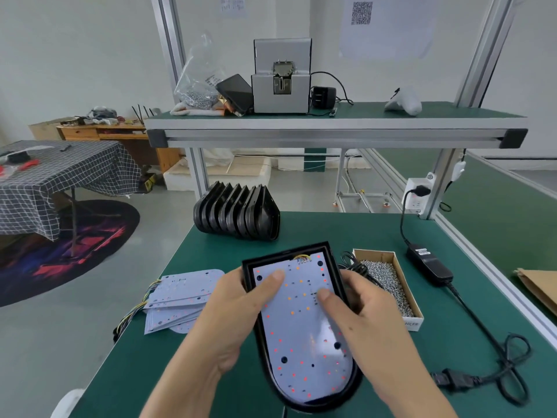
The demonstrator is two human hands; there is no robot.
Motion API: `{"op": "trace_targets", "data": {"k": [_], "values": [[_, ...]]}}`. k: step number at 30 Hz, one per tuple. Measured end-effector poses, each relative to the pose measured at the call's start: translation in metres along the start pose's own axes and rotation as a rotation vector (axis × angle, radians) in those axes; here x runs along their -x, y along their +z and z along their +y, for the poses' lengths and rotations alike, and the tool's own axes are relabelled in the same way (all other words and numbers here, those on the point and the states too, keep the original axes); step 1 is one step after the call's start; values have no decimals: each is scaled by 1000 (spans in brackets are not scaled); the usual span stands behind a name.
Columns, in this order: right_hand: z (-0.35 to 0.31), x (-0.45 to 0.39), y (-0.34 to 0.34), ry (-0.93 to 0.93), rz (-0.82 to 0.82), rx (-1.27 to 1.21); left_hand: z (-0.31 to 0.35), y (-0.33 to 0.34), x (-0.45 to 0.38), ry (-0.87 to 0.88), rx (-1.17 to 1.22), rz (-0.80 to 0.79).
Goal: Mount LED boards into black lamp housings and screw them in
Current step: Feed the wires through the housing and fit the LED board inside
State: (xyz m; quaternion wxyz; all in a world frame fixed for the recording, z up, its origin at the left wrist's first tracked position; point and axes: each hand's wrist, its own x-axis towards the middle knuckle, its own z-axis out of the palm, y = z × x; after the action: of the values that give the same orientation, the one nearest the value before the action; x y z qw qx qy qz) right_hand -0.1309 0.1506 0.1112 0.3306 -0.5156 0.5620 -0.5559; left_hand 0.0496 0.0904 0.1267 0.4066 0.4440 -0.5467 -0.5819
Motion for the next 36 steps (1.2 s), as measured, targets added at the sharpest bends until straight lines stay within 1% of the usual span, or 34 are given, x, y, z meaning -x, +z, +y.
{"op": "trace_targets", "data": {"k": [4,11,14,16,18,21,23,25,30,32,36], "values": [[-2,2,3,8,-10,-29,0,3,-1,54,29,84],[2,3,-2,-24,3,19,1,7,-4,142,-31,115],[4,3,0,-1,21,-37,-2,10,-6,138,-33,136],[8,2,2,11,66,-74,-4,11,-6,116,21,136],[11,-4,3,15,155,-99,-12,10,-4,85,62,118],[13,-16,-1,12,264,-93,-26,11,6,69,-30,57],[11,-24,-3,0,283,-88,-30,15,9,86,-107,25],[6,-30,-4,-17,289,-84,-29,16,6,134,-167,24],[-6,-40,-3,-31,264,-76,-17,17,-5,215,-160,-28],[-8,-43,-4,-45,242,-62,-15,17,-9,227,-147,-13],[-7,-41,-11,-62,53,-67,-11,20,-15,238,-111,36]]}}
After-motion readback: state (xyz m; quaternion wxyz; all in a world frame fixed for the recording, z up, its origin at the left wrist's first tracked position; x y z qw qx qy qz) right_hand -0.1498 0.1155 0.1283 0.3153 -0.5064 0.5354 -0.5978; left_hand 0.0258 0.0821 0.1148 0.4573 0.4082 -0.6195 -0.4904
